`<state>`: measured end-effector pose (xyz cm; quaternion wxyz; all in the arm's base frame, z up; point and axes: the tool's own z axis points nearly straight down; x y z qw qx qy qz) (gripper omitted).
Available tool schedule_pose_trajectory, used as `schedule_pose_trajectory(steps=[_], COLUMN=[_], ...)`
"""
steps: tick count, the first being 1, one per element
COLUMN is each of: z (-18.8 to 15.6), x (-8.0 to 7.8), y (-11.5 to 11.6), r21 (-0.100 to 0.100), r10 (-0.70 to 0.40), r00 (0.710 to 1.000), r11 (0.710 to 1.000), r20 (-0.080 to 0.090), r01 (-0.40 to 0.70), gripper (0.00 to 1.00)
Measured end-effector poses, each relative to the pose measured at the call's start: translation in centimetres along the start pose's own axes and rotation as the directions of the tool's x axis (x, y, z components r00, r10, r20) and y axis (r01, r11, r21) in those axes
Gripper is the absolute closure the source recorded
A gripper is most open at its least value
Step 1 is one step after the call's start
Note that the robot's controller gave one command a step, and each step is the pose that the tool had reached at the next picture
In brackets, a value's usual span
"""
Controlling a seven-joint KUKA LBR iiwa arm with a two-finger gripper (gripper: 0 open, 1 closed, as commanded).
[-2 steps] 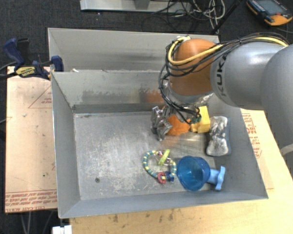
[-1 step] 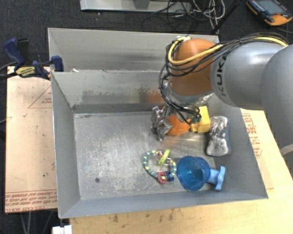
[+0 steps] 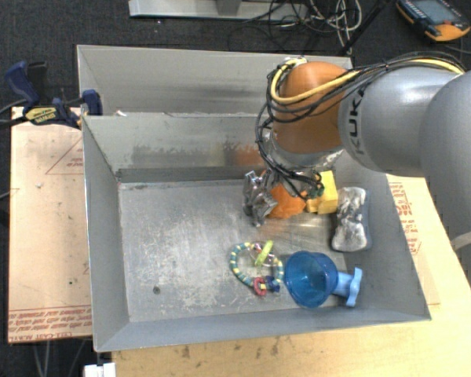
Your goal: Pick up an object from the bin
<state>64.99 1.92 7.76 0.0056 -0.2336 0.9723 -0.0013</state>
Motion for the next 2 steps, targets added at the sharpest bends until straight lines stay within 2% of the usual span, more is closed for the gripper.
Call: schedule_pose_trajectory(steps=[2], z=[-2.0], x=[0.1], y=[0.2], r21=[-0.005], r10=[0.001], r00=[1.0], r11=[1.0], r20=[-0.007], r01=[-0.001], gripper=[1.0])
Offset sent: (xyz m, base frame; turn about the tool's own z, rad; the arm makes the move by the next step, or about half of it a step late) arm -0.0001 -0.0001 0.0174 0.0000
